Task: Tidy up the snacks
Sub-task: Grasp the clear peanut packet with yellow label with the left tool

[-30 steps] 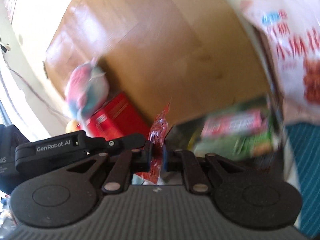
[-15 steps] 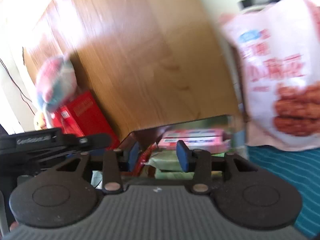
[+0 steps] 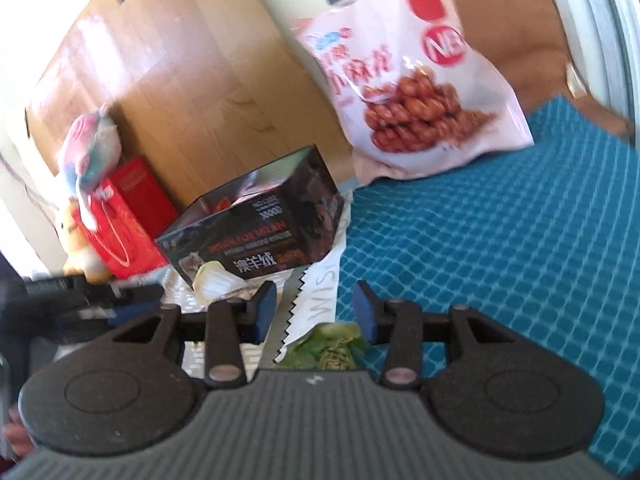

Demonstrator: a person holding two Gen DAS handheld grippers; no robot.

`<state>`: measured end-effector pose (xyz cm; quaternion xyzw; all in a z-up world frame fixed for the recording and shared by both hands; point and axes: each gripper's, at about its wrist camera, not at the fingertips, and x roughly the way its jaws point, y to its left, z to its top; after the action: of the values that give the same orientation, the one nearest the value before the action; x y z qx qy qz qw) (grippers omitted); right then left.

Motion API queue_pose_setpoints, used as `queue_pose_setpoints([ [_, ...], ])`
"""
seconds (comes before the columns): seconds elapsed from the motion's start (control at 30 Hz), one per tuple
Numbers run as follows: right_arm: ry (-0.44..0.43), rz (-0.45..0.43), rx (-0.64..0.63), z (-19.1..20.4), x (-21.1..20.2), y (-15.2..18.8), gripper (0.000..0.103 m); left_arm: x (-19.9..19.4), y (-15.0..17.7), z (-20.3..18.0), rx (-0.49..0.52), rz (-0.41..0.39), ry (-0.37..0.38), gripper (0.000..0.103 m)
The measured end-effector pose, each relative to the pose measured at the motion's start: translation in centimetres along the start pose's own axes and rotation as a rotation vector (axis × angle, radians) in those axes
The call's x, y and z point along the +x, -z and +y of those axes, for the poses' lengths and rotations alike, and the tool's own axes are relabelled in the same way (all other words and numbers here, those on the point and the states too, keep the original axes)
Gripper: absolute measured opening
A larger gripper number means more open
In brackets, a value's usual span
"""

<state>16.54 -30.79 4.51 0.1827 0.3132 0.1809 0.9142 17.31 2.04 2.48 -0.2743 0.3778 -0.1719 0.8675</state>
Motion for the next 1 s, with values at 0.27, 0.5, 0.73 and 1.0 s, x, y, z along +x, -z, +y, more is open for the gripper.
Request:
queue_pose_setpoints([
  [0.27, -0.084, 0.076, 0.155, -0.3, 5.8, -2.3, 0.046, 1.6, 0.6, 1.2, -0.123, 0.048, 0.016, 0.051],
  [0.5, -0.108, 0.201, 0.071, 2.7, 9.9, -1.1, 0.022, 3.5, 0.9, 2.3, -0.185, 0.068, 0.018, 0.051],
  [0.73, -0.102, 0.178, -0.123, 5.7, 5.3, 2.0, 0.016, 1.9, 1.8, 2.1, -0.077, 0.087, 0.045, 0.034],
  [1.0, -0.129, 0.170, -0.371, 8.0, 3.8, 4.2, 0.052, 0.0, 2.7, 3.2, -0.048, 0.134, 0.041, 0.039],
])
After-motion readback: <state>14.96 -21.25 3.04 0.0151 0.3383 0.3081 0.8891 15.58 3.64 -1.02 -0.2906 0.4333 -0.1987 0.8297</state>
